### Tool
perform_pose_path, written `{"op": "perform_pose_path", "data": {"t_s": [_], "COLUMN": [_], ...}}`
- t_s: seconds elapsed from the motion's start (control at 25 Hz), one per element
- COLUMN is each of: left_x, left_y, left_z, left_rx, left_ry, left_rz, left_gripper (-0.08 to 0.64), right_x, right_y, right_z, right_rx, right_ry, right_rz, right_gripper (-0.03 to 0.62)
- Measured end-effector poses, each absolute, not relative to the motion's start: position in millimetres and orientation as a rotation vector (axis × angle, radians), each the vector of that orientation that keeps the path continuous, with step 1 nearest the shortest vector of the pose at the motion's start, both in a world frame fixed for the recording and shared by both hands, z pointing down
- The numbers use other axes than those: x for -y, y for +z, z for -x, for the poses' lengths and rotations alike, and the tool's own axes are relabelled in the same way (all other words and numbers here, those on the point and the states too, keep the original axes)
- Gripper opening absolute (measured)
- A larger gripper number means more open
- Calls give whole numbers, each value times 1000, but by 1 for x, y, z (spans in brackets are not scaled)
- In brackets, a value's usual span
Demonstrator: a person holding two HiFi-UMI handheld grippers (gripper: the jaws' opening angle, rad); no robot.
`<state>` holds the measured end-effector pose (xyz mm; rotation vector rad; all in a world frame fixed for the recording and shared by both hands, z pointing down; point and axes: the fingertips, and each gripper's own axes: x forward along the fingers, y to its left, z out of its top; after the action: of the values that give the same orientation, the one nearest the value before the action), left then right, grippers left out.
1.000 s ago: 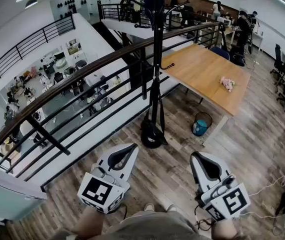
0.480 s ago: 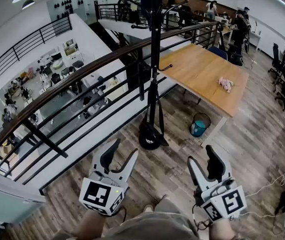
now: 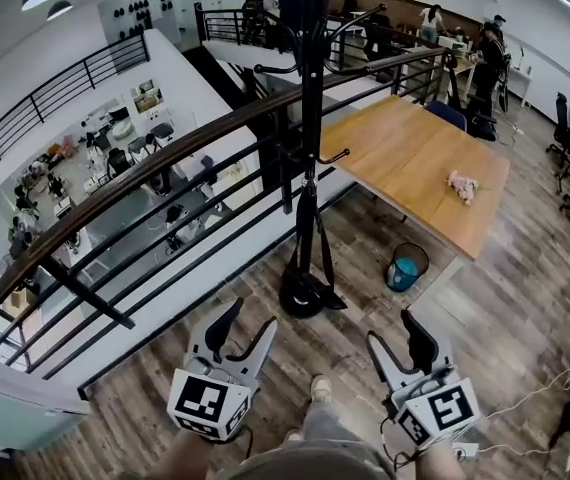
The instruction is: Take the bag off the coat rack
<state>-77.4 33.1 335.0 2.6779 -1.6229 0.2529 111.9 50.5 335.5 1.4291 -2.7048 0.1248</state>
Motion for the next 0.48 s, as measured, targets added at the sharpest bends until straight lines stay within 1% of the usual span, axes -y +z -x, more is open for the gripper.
{"op": "perform_pose_path", "data": {"t_s": [0.48], "left_x": [85], "left_y": [352], "left_z": [61], "left_rx": [1724], "left_ry": [413], "left_rz": [-2577], "left_gripper": [227], "right_x": [75], "right_y": [349], "right_z": [-111], "right_rx": [2771], "right_ry": [142], "right_rz": [-1257], "right_gripper": [249]}}
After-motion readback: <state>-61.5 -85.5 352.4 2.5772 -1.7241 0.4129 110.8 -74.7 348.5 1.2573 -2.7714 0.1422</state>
